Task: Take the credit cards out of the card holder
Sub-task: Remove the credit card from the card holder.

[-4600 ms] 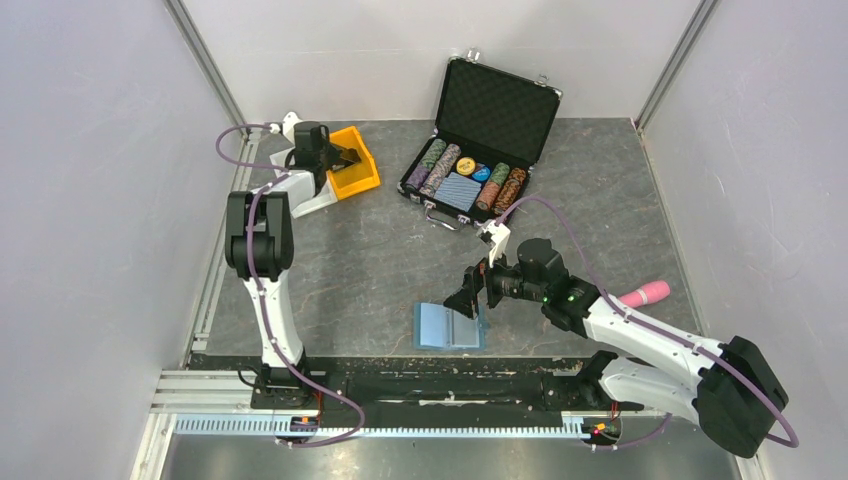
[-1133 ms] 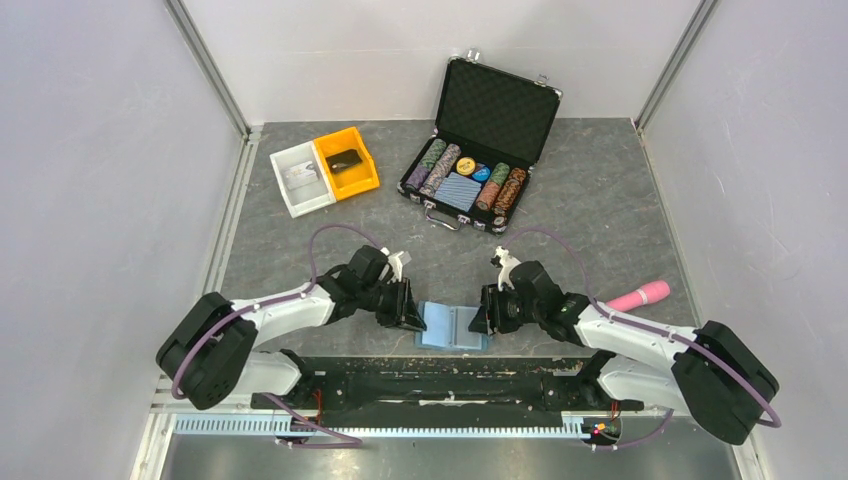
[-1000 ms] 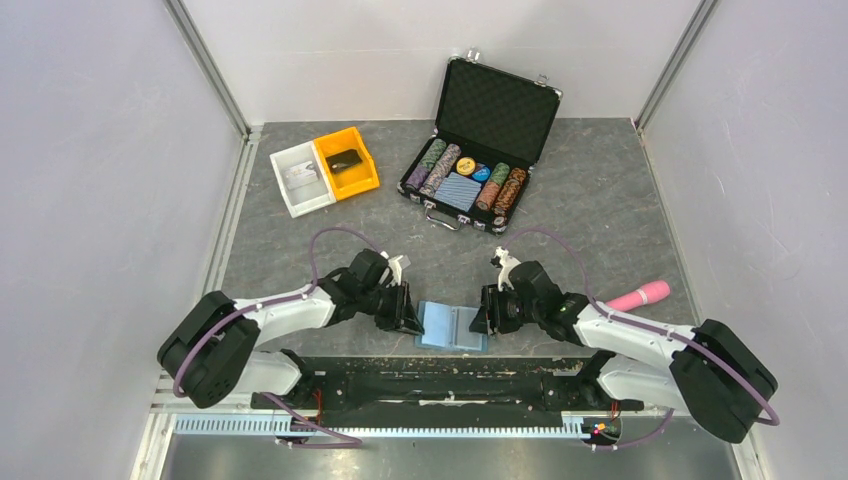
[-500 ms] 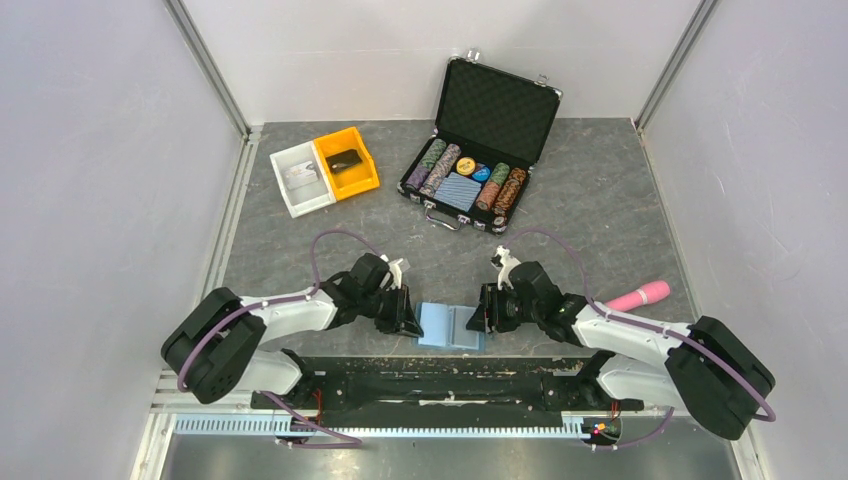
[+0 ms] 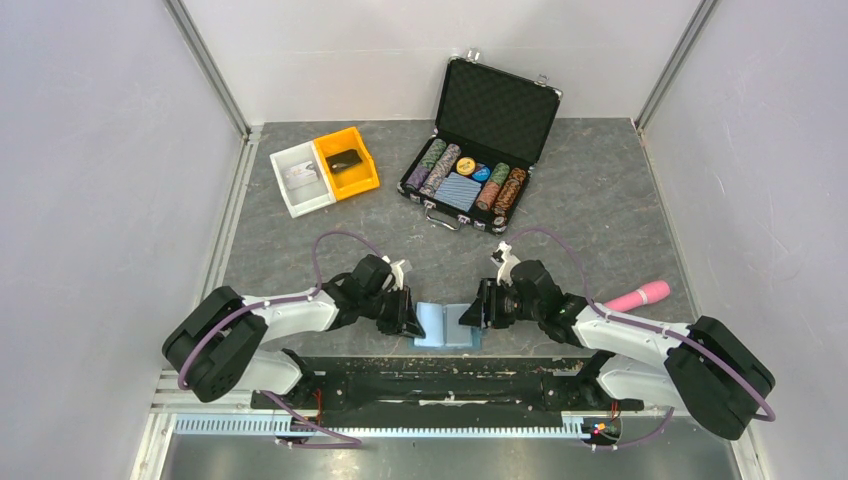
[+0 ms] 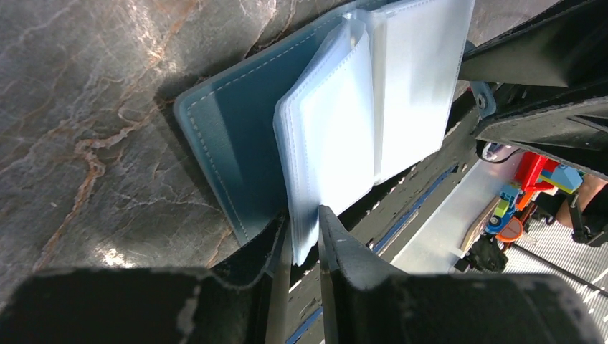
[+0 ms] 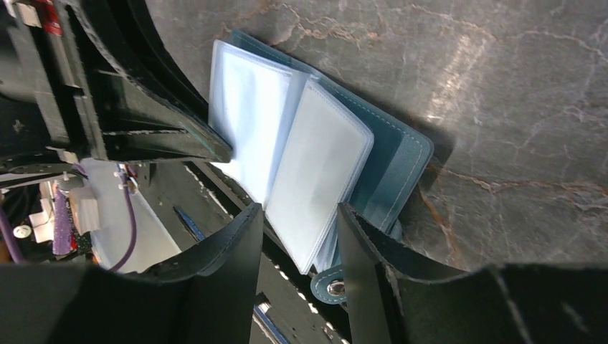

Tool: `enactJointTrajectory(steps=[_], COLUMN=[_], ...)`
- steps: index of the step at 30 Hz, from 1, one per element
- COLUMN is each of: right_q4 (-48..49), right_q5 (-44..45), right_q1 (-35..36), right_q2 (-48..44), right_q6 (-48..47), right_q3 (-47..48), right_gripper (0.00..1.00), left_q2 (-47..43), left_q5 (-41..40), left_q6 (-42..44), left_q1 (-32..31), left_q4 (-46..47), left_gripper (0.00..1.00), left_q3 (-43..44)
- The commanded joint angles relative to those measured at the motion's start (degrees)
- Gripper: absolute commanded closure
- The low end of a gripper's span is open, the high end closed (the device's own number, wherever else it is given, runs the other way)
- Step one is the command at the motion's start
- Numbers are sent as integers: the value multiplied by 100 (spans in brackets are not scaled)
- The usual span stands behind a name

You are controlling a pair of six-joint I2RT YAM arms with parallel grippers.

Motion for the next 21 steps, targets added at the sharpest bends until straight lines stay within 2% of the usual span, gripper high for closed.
enactJointTrajectory(steps=[1, 13, 16, 21], right_q4=[581, 644, 691, 736], right_q5=[-263, -410, -394, -454], right_q1=[26, 25, 28, 24], right_q2=[47, 165, 100, 95], right_q6=[290, 298, 250, 260], right_q3=[-11, 149, 182, 180], right_gripper=[56, 68, 67, 58], left_q2=[-13, -167, -186, -208], left_q5=[-33, -115, -154, -212], left_q6=[-240, -355, -384, -400], left_q1=[-80, -124, -142, -177], left_q4=[266, 134, 109, 107], left_gripper=[73, 74, 74, 74], left_q3=[-8, 18, 18, -7])
